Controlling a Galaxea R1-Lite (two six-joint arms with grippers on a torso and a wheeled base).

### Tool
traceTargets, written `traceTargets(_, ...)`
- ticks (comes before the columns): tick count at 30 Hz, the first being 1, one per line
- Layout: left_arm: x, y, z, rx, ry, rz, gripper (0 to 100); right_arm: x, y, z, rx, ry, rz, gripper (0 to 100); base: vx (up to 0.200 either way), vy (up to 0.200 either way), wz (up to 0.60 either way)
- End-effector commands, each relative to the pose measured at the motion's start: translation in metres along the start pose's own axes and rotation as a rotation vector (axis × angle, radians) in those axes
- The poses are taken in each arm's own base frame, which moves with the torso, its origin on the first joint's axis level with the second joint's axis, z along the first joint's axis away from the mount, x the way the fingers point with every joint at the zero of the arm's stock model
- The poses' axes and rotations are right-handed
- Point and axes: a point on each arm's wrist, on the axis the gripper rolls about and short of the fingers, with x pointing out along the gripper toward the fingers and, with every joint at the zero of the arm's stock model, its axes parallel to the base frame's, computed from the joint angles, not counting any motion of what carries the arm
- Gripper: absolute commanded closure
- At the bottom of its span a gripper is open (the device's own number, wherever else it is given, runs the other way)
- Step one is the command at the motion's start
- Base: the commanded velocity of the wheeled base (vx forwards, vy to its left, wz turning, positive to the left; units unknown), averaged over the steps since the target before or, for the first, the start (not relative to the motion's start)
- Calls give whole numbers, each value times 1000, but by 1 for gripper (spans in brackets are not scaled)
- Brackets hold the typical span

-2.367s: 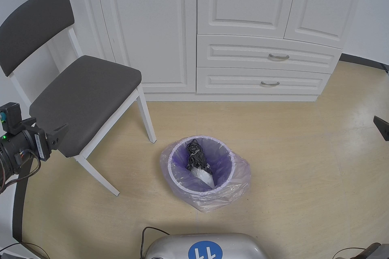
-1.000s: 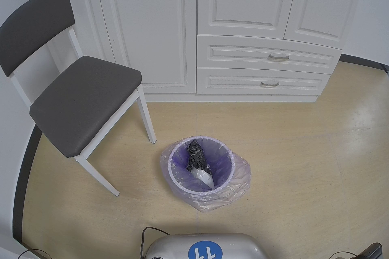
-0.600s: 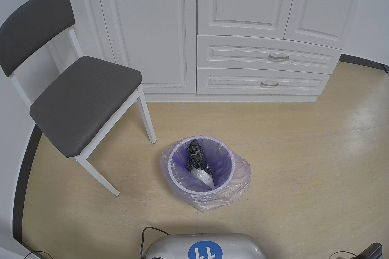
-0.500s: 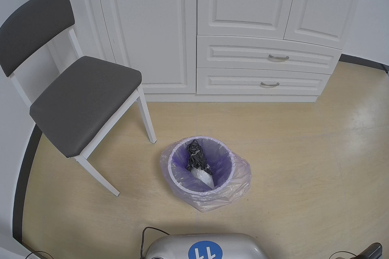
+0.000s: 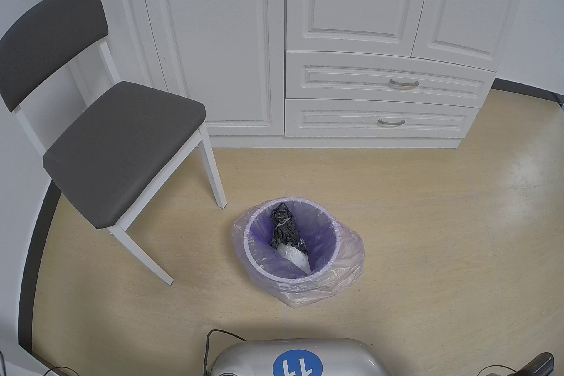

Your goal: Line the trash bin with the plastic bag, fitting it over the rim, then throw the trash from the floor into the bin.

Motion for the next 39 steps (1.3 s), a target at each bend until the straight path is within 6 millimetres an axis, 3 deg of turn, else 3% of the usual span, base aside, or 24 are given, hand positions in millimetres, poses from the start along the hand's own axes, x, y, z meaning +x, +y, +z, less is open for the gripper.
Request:
traceTargets(1,7,-1,-57,-32,79,-2,0,3,-1,-25,-6,6,5,0,0,0,0)
traceTargets(4,7,-1,-80,-14,163,-1,0,5,-1,-42,-11,4,5,0,0,0,0)
traceTargets(8,4,-1,-94,-1,309,-8,0,5,-2,-64,-24,63,5,0,0,0,0)
traceTargets(11,3,-1,-95,-9,320,-33,0,5,-3,-75,-36,99,4,0,0,0,0)
traceTargets(14,2,-3,-97,-9,343,-106,0,1,-5,-103,-82,195,4,0,0,0,0)
traceTargets(23,2,-3,-99,28,356,-136,0,-9,-8,-133,-144,487,-7,0,0,0,0)
traceTargets(28,2,-3,-99,30,355,-134,0,-9,-7,-133,-124,493,44,0,0,0,0)
traceTargets(29,2,-3,-99,29,355,-136,0,-12,-5,-138,-97,548,151,0,0,0,0)
traceTargets(31,2,-3,-99,32,355,-136,0,-13,-5,-140,-116,574,205,0,0,0,0)
traceTargets(39,2,-3,-99,21,356,-136,0,-13,-5,-140,-96,578,189,0,0,0,0)
